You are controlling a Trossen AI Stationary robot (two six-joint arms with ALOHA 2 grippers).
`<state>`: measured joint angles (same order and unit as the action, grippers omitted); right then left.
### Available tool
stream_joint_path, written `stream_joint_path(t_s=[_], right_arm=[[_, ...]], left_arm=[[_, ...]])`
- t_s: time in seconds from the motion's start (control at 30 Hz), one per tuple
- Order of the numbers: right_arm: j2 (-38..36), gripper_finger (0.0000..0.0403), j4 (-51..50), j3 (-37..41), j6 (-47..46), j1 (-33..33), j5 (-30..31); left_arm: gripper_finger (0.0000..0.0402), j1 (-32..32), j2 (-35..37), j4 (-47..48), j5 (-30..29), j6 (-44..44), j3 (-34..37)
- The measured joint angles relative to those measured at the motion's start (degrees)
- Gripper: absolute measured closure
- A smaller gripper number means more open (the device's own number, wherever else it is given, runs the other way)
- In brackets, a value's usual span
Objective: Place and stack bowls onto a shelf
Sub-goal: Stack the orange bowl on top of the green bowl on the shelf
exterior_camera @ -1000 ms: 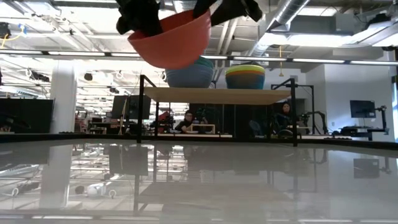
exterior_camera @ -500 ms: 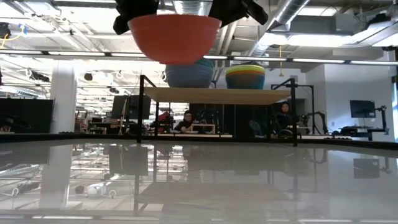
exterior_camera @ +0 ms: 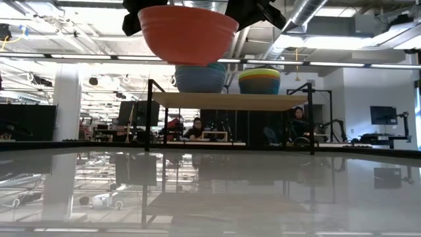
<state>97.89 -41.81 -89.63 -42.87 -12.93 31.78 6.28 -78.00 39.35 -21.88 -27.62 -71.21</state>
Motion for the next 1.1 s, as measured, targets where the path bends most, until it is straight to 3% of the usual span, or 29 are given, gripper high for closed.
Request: stream_joint_path(t_s=[0.27,0.43,0.77,1.1], right_arm=[[-0.9,0.0371,-0.2,0.0,-1.8,0.3,-4.0],[-1.2,0.0371,-2.4,-1.9,-1.6,0.9,-4.8],[-1.2,0.0371,-4.8,-9.3,6.2,3.8,-5.4],[-1.2,0.0371,-6.0,-14.3,15.9,12.2,-6.6]], left_arm=[[0.0254,0.0,0.1,2.5,-1.1,7.8,-7.9],[0.0224,-0.1,0.2,3.9,-2.3,10.9,-13.5],[0.0218,-0.1,0.6,11.0,-3.3,9.6,-19.6],[0.0218,2.0,4.8,22.2,-14.7,0.2,-20.7]])
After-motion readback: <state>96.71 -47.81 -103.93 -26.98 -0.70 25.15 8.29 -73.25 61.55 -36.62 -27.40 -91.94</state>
